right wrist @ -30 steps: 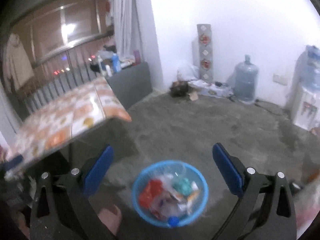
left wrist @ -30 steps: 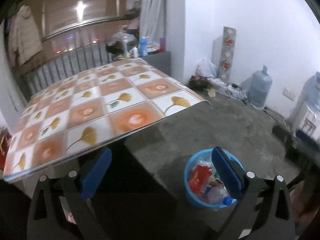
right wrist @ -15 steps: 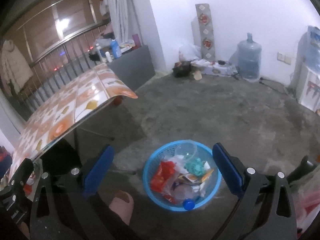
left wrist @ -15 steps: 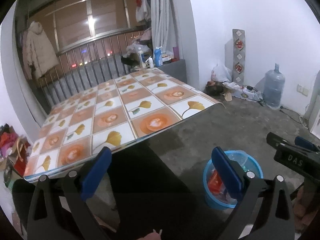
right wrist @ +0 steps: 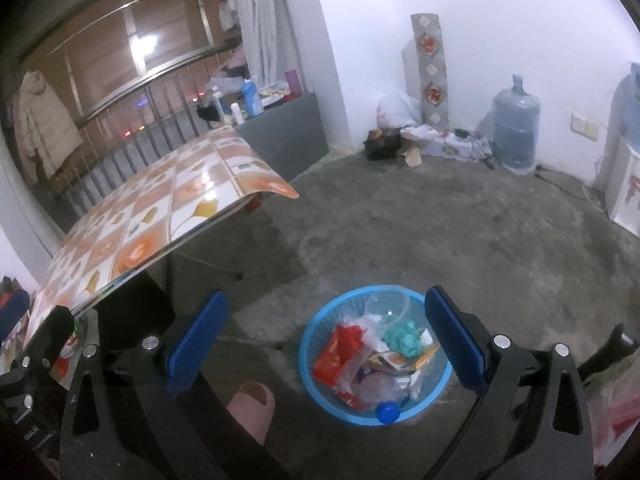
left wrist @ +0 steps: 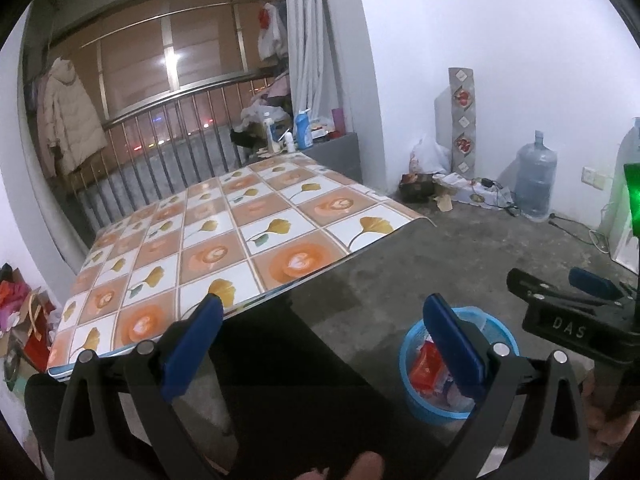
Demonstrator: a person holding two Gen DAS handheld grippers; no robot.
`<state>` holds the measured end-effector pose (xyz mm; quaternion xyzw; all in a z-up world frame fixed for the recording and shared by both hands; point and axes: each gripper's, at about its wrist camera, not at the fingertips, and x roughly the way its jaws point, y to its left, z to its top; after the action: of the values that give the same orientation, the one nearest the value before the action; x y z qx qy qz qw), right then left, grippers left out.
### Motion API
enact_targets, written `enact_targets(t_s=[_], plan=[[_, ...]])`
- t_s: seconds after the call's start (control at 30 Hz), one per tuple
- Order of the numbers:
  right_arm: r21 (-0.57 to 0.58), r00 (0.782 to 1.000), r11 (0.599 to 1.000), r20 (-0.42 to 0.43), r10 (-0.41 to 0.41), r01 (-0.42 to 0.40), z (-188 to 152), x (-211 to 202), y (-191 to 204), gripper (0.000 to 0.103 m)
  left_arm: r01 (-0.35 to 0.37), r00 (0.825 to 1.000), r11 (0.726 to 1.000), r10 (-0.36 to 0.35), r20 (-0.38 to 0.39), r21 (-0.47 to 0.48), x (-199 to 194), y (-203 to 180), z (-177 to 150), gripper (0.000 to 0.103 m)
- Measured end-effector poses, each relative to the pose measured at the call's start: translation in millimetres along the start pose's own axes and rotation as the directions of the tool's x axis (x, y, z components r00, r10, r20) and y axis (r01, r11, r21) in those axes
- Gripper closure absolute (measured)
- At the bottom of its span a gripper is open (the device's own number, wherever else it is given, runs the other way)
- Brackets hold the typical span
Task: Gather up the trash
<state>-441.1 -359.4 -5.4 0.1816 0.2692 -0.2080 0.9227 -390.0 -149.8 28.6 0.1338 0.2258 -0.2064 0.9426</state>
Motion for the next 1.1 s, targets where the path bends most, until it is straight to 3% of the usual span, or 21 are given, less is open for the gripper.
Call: enact_targets(t_s=[0.13,0.23,0.33,0.47,0.8,0.93,1.1], plan=[[-0.020,1.000,1.000,0.029,0.012,-0.012,0,-4,2,0.008,-0.023,1.000,1.000,0.023,0.016,-0.006,-3,0,0,0.005],[-0.046,0.999,0.999,0.043,0.020,-0.018,1,-6,6,0.008,-0.068,0.997,0.998,0.068,-0.023,0.002,1,0,0,0.005],[-0.072,0.999,0.997,0.045,0.025,-0.021,1,-6,9,0.008,-0.035,0.997,0.999,0.034,-0.071,-0.020,7,2,-3,0.005],[-0.097,0.999,0.995,0.042,0.034,-0.030,1,-7,13,0.008,-0.068,0.997,0.998,0.067,-0.041,-0.015,1,2,-2,0.005],[-0.105,0.999,0.994,0.027,0.043,-0.040,1,-6,11,0.008,-0.046,0.999,0.999,0.046,0.008,-0.015,-8,0,-2,0.005],[-0.111,0.999,0.993,0.027,0.045,-0.042,1,-7,13,0.008,-0.107,0.994,0.994,0.108,0.011,-0.036,-11,5,-3,0.005],[-0.135,0.998,0.989,-0.012,0.058,-0.059,0,-2,16,0.008,-0.046,0.998,0.995,0.049,0.030,-0.091,-15,16,-5,0.005]])
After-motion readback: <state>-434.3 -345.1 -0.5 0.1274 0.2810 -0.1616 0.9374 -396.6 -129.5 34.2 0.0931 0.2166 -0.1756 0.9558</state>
